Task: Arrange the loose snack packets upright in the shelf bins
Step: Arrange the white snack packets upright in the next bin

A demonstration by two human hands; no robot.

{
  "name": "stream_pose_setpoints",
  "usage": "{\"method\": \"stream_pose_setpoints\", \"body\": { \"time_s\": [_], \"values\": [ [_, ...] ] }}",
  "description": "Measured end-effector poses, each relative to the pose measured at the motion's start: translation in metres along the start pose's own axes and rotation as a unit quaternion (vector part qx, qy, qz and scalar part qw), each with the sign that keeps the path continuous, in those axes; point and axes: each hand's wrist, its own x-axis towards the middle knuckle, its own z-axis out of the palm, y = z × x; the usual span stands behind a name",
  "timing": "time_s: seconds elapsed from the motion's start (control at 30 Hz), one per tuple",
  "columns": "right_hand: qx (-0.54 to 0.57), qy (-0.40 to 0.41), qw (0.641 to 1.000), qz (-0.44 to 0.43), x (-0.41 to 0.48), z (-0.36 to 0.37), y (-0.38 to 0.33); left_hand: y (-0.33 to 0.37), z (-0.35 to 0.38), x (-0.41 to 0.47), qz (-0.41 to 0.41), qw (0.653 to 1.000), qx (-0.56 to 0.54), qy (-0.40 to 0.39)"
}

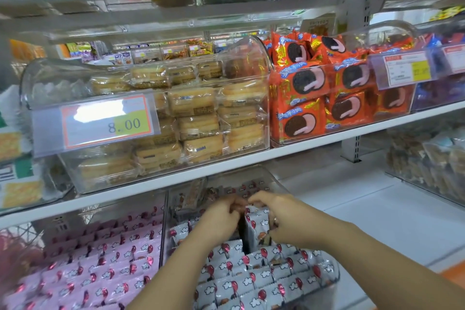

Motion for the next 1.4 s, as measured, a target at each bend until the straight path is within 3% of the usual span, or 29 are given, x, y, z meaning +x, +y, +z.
{"method": "stream_pose_setpoints", "body": {
  "time_s": [0.13,0.27,0.43,0.6,0.7,0.83,0.93,1.03,1.17,1.4],
  "values": [
    [-0.004,0.022,1.000,0.016,-0.002,-0.012,0.002,0.000,-0.008,-0.009,0.009,0.994,-0.014,-0.109],
    [-0.059,0.006,0.998,0.002,-0.003,-0.010,0.007,0.001,-0.008,-0.016,0.035,0.980,0.082,-0.177],
    [-0.064,0.016,0.998,0.020,-0.004,-0.008,0.009,0.002,0.003,-0.017,0.032,0.986,0.129,-0.103],
    [-0.057,0.020,0.998,0.012,-0.005,-0.009,0.009,0.000,-0.004,-0.022,0.033,0.992,0.099,-0.070],
    [-0.043,0.025,0.999,0.015,-0.003,-0.008,0.006,-0.002,-0.017,-0.030,0.045,0.990,0.122,0.050],
    [-0.031,0.028,0.999,0.007,0.000,-0.005,-0.002,-0.019,-0.035,-0.032,0.045,0.937,0.248,0.243],
    [-0.015,0.028,0.999,0.005,0.003,-0.003,-0.009,-0.028,-0.041,-0.029,-0.008,0.922,0.309,0.233],
    [-0.010,0.023,1.000,0.009,0.006,-0.002,-0.013,-0.029,-0.041,-0.025,-0.010,0.923,0.316,0.219],
    [-0.003,0.035,0.999,0.003,0.008,-0.001,-0.012,-0.027,-0.044,-0.024,-0.012,0.943,0.250,0.221],
    [0.111,0.066,0.991,0.025,0.007,0.000,-0.013,-0.012,-0.039,-0.057,0.060,0.985,0.005,0.159]
  ]
}}
